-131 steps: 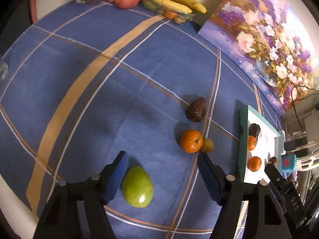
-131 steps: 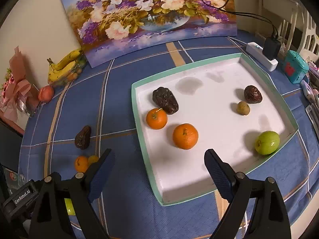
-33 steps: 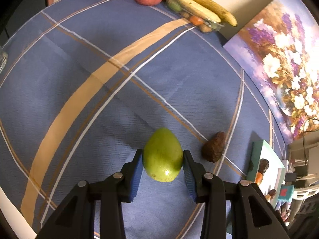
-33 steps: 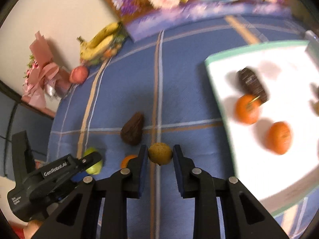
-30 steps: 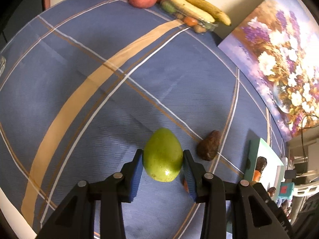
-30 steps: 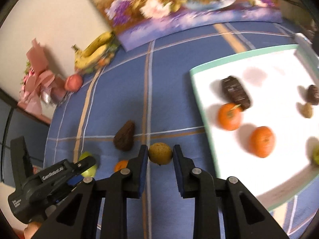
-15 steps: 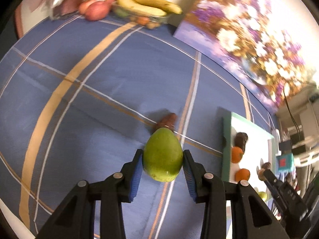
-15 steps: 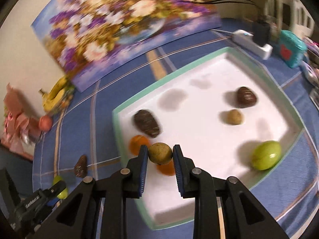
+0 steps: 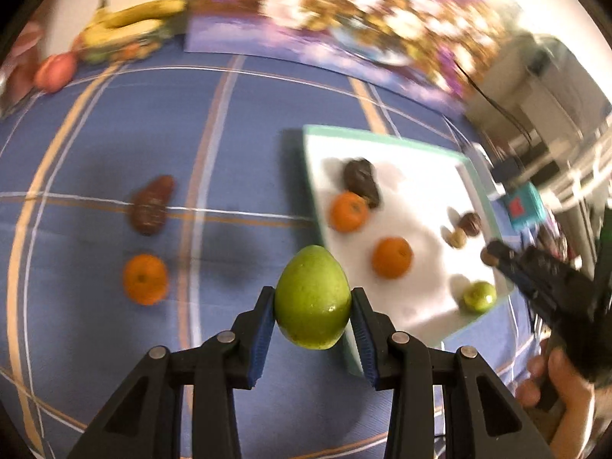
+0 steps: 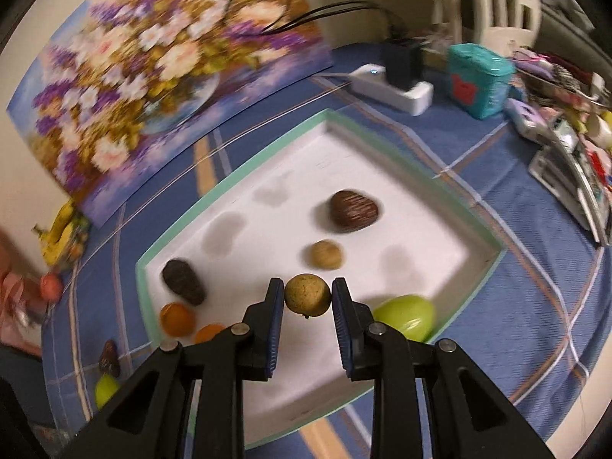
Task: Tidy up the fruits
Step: 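Carry the pear in the left tool while the right tool carries its fruit over the tray, then open the left tool to drop the pear while the right tool releases its fruit in the tray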
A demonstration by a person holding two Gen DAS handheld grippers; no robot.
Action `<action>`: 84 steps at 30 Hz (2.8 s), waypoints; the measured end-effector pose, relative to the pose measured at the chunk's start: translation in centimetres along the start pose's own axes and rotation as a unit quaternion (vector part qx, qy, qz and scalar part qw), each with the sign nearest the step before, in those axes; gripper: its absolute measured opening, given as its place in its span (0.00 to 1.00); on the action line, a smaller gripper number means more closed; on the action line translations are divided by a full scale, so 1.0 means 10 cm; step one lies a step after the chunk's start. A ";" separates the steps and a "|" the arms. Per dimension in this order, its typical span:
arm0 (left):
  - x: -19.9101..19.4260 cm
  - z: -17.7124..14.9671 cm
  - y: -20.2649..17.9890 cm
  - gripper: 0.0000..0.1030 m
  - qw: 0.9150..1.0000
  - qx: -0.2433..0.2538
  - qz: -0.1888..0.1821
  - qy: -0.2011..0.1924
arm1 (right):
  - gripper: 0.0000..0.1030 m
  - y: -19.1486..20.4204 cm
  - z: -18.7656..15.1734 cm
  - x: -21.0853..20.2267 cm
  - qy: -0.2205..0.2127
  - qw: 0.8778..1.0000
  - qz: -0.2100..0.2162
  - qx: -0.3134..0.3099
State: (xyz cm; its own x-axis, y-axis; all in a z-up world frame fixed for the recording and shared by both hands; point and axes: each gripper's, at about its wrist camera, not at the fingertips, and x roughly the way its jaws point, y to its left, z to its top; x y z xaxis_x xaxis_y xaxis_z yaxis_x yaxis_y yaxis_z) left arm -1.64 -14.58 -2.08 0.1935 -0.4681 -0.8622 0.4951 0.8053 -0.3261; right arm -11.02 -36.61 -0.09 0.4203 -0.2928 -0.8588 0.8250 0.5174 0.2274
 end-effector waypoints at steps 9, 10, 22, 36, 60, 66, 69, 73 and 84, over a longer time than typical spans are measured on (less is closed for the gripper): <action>0.14 -0.09 -0.42 0.40 0.997 0.067 -0.026 0.003 | 0.26 -0.34 0.08 -0.01 -0.052 0.997 -0.034 0.050; 0.15 -0.09 -0.45 0.40 0.997 0.072 -0.029 0.004 | 0.26 -0.37 0.07 0.04 -0.050 0.997 -0.034 0.057; 0.40 -0.17 -0.56 0.40 0.994 0.101 -0.016 0.025 | 0.26 -0.42 -0.02 0.34 -0.029 0.996 -0.064 0.048; 0.48 -0.18 -0.61 0.40 0.993 0.111 -0.006 0.034 | 0.26 -0.30 0.08 0.39 -0.036 0.995 -0.087 0.009; 0.28 -0.03 -0.61 0.48 0.994 0.107 -0.022 0.025 | 0.28 -0.26 0.14 0.35 -0.038 0.994 -0.102 -0.004; 0.04 0.09 -0.54 0.49 0.996 0.093 -0.006 -0.013 | 0.39 -0.20 0.13 0.29 -0.035 0.994 -0.100 -0.019; -0.01 0.16 -0.37 0.52 0.997 0.066 0.044 -0.026 | 0.48 -0.14 0.12 0.24 -0.032 0.995 -0.095 -0.025; -0.03 0.24 -0.08 0.56 0.996 0.022 0.082 -0.030 | 0.56 0.01 0.08 0.20 -0.014 0.998 -0.054 -0.039; -0.19 0.35 0.64 0.97 0.984 -0.098 0.137 -0.063 | 0.69 0.48 -0.16 0.15 0.013 0.995 -0.011 -0.102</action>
State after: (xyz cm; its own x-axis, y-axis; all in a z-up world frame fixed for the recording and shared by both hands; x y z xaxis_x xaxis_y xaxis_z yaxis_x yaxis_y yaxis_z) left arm 4.12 -9.76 -1.19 0.4057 -0.2555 -0.8775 0.2397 0.9563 -0.1676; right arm -7.05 -33.24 -1.02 0.3903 -0.2861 -0.8751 0.7387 0.6646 0.1122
